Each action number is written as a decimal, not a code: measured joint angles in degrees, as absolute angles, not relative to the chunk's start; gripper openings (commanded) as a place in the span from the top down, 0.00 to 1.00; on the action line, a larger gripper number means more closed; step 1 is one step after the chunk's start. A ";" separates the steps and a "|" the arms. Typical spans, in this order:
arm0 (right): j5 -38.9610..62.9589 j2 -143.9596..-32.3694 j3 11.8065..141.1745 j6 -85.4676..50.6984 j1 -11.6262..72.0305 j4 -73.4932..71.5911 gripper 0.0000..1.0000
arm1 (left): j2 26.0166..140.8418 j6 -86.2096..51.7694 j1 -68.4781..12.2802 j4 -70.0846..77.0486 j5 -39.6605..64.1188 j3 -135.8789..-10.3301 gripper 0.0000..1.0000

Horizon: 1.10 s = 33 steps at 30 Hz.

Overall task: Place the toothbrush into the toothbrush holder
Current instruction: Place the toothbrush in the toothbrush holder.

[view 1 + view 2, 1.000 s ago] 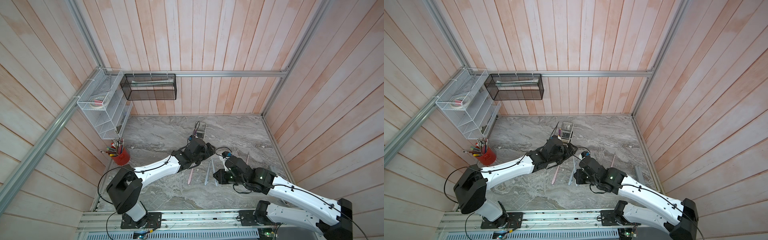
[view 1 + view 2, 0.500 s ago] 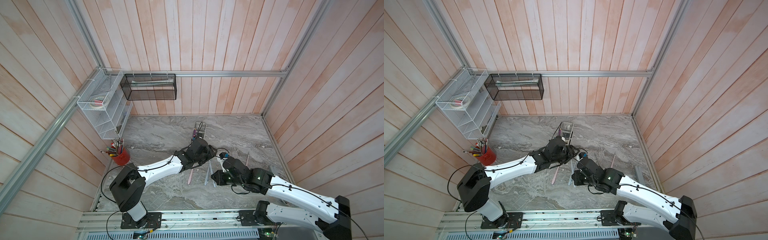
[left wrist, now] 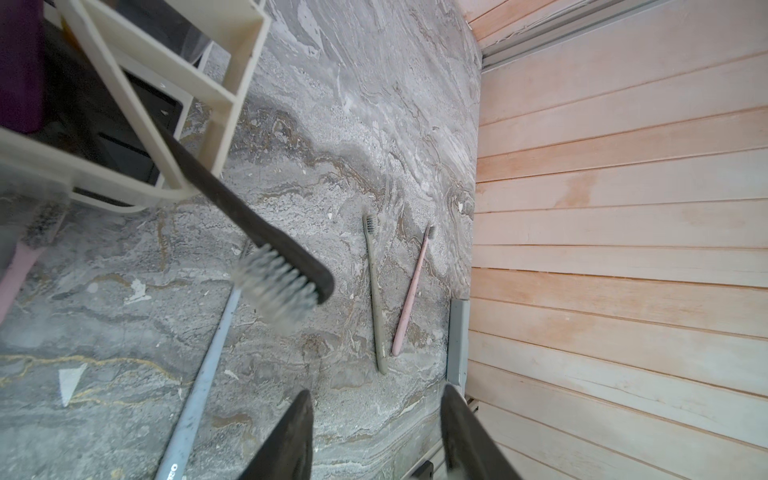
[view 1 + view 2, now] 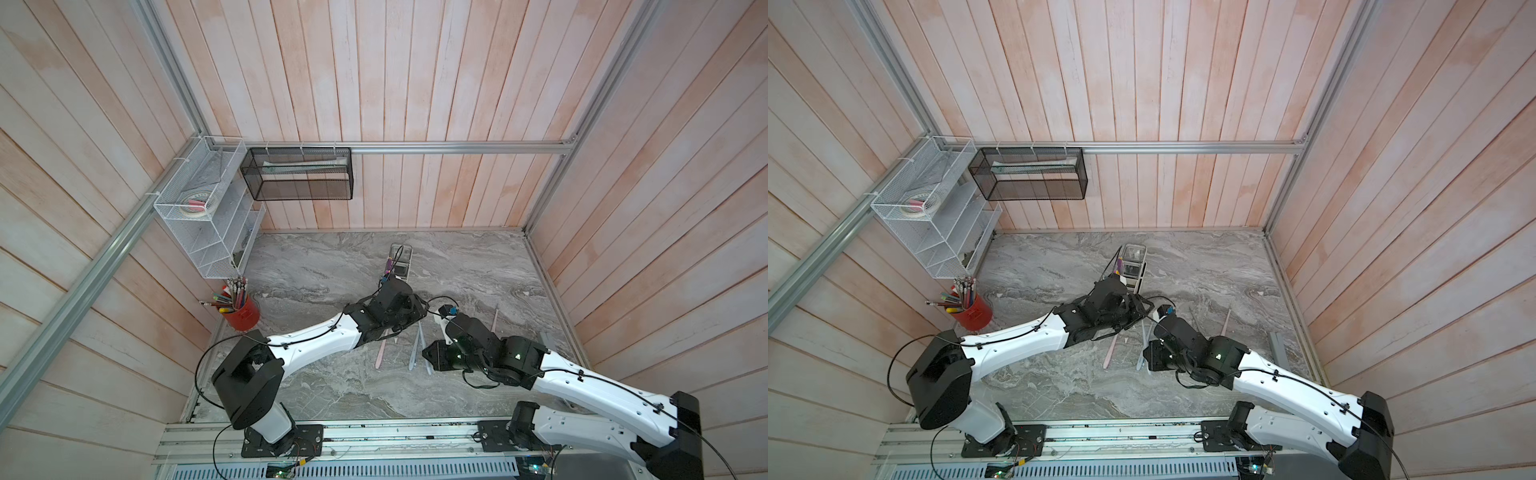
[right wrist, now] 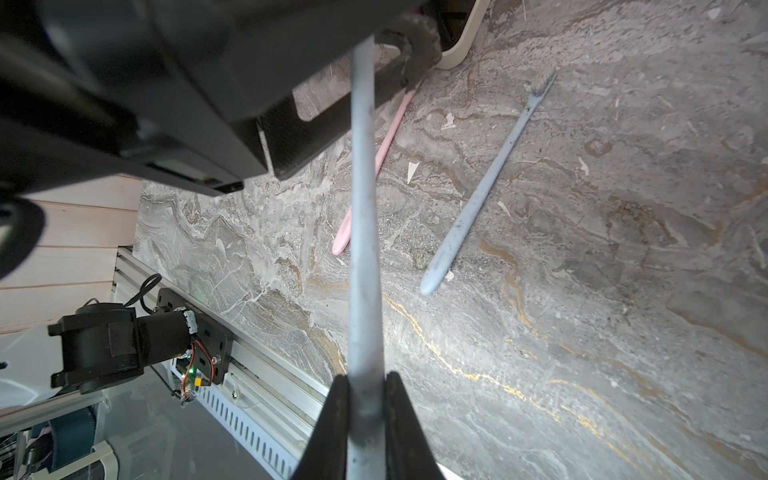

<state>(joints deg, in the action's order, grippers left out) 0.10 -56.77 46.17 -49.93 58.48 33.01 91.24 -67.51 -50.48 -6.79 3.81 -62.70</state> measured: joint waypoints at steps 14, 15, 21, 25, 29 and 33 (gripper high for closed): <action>0.14 -56.82 46.17 -49.89 58.48 32.99 0.92 | 91.09 -66.67 -50.48 -6.94 3.92 -62.70 0.68; 0.14 -56.88 46.17 -49.89 58.48 32.99 0.92 | 91.09 -66.57 -50.48 -6.94 4.03 -62.70 0.68; 0.14 -57.45 46.17 -49.87 58.48 32.99 0.92 | 91.07 -66.39 -50.48 -7.07 4.14 -62.70 0.73; 0.16 -57.71 46.17 -49.82 58.48 32.99 0.92 | 91.05 -66.13 -50.48 -7.09 4.14 -62.67 0.79; 0.14 -57.76 46.17 -49.71 58.48 32.99 0.92 | 91.05 -65.98 -50.48 -7.29 4.14 -62.65 0.80; 0.14 -57.76 46.17 -49.71 58.48 33.01 0.92 | 91.05 -65.58 -50.48 -7.38 4.12 -62.46 0.86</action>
